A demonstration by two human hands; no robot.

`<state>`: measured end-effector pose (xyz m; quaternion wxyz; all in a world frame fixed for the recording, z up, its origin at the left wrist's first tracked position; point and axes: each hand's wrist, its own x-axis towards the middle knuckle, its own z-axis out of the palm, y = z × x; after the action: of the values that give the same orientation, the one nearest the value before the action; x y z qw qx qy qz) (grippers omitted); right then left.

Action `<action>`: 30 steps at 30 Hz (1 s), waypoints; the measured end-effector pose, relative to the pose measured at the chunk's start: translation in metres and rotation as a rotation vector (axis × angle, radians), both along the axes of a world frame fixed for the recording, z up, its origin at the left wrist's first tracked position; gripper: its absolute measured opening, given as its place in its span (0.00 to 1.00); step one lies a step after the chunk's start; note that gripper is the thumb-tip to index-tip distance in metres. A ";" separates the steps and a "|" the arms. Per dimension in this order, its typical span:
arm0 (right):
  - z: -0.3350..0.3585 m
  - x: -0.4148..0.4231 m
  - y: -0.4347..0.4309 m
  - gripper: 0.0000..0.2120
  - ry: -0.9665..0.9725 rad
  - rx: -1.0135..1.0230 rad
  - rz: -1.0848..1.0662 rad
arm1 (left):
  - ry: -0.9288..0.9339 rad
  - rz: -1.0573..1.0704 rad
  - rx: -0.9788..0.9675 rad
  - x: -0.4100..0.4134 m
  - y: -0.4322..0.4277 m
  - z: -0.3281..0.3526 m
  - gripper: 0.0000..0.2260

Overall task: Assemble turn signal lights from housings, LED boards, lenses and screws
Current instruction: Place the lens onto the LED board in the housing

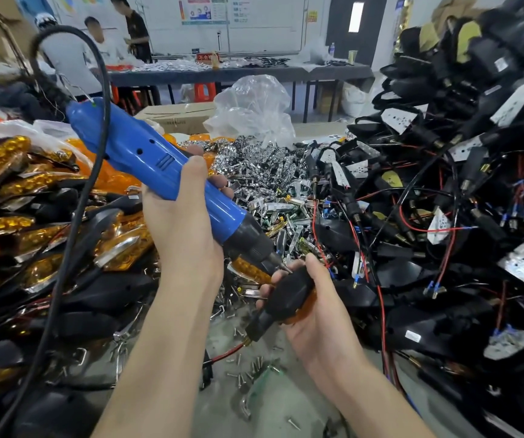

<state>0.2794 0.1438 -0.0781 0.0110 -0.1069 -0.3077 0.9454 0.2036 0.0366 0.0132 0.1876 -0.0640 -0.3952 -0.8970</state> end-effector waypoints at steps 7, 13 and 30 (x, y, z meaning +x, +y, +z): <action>0.001 -0.001 -0.002 0.12 0.013 0.016 -0.049 | -0.035 0.072 -0.015 0.001 0.005 0.003 0.14; -0.002 -0.001 -0.001 0.14 0.008 0.095 -0.092 | -0.103 0.095 0.001 0.001 0.007 0.001 0.16; -0.004 0.000 -0.001 0.13 -0.051 0.203 -0.167 | -0.068 0.147 -0.067 0.003 0.008 0.003 0.18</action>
<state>0.2791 0.1430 -0.0822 0.0924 -0.1545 -0.3920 0.9022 0.2063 0.0447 0.0167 0.2371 -0.0104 -0.4345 -0.8688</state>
